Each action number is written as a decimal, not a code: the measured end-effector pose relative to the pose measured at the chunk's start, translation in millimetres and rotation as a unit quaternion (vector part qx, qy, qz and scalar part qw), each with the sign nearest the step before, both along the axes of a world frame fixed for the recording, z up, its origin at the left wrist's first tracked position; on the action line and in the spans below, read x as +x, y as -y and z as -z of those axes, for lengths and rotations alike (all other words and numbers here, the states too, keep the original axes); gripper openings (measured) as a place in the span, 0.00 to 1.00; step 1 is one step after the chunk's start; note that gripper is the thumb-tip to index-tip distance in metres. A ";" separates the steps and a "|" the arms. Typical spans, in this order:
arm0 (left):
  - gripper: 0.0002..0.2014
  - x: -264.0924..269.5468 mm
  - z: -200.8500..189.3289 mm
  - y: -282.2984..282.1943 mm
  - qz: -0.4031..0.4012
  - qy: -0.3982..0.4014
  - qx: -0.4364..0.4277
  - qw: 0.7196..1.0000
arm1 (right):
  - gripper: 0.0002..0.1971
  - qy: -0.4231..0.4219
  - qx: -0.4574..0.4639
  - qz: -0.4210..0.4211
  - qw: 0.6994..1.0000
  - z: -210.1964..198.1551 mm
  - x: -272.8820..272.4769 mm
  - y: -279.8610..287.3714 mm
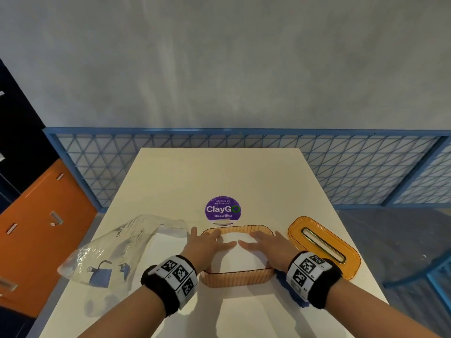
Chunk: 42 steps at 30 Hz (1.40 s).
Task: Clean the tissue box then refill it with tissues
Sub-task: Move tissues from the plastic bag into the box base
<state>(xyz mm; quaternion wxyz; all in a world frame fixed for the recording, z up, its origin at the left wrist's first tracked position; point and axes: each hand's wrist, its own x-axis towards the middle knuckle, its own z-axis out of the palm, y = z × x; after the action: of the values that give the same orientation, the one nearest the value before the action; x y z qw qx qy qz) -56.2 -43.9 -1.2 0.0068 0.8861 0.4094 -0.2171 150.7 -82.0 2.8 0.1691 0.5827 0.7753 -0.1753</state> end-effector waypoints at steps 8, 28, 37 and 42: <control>0.36 0.9 -7.0 14.2 -0.035 0.033 0.018 0.999 | 0.30 -0.030 -0.009 0.054 0.998 -20.4 -5.4 4.3; 0.42 16.3 -5.8 -21.4 -0.085 0.113 -0.053 0.988 | 0.33 -0.012 0.107 0.124 0.986 -6.3 -21.1 2.9; 0.32 31.3 -3.4 -31.2 -0.108 0.199 -0.105 0.968 | 0.36 -0.020 0.106 0.121 0.987 -5.8 -19.0 1.7; 0.31 35.6 -7.1 -33.6 -0.092 0.180 -0.134 0.970 | 0.39 -0.015 0.099 0.118 0.988 -7.1 -19.7 0.2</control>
<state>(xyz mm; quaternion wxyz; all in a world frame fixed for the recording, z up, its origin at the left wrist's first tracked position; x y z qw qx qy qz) -20.6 -10.3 5.9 0.2188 0.8601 0.4486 -0.1051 131.0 -82.2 9.9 0.0769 0.6811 0.7174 -0.1248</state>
